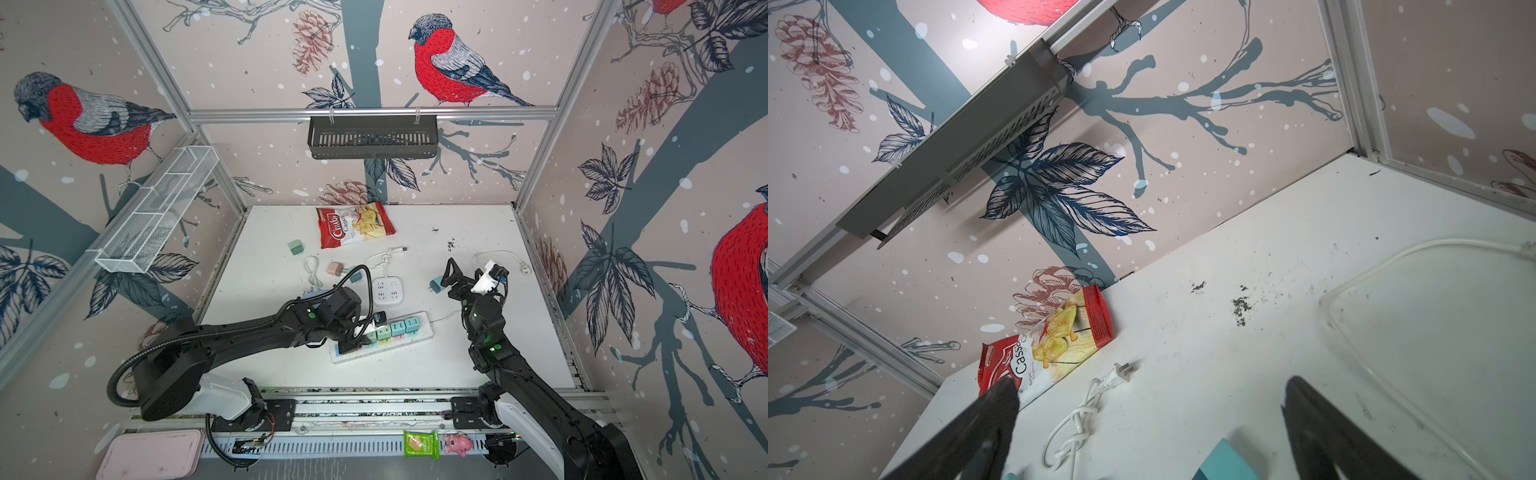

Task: Insert the plug
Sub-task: 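Open and lift the left gripper while the right gripper reaches toward a teal adapter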

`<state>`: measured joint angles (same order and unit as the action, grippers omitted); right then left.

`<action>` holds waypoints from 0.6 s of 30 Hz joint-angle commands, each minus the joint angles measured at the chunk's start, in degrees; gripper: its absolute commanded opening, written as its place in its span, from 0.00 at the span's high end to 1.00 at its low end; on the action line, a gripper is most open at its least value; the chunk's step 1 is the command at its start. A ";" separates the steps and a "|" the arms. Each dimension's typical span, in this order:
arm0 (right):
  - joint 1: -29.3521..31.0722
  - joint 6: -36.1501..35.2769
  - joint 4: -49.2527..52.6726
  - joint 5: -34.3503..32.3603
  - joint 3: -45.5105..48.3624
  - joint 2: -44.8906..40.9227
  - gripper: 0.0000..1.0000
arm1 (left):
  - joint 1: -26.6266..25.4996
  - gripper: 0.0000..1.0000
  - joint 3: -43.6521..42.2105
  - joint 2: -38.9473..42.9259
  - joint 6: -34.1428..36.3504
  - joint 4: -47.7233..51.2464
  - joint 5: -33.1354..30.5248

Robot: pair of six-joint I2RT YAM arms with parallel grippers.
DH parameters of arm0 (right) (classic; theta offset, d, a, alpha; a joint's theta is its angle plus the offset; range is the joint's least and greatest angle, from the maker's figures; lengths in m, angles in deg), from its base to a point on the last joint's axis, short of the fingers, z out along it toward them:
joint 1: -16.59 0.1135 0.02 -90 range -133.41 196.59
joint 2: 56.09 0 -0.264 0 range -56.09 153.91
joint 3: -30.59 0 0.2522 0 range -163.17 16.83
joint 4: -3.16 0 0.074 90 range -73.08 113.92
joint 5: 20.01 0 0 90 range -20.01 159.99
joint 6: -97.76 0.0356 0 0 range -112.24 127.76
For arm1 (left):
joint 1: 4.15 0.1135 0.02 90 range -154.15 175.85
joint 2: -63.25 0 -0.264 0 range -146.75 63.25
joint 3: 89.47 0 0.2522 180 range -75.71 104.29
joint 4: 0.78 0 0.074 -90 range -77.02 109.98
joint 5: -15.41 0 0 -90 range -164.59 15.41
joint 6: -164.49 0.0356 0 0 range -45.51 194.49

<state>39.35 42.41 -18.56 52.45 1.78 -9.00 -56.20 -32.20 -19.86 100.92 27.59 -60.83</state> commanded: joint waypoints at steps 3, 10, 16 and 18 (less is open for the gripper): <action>-1.44 4.35 12.93 -1.51 -8.15 6.34 0.00 | -0.44 0.47 -0.81 0.59 0.42 5.47 -1.40; -7.20 8.09 24.66 7.30 -17.62 16.28 0.00 | -0.42 0.01 -1.24 11.73 -4.27 -0.25 1.90; -10.52 12.73 31.31 11.45 -21.22 19.34 0.00 | -0.42 0.01 -4.68 28.31 -20.51 -15.81 -9.74; -11.38 17.46 37.57 9.79 -23.91 19.70 0.00 | -0.42 0.01 -6.88 33.18 -26.92 -21.79 -15.31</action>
<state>28.88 53.32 11.01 62.72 -19.61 10.35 -56.59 -37.45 9.36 84.97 17.74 -67.52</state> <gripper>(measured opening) 0.997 0.991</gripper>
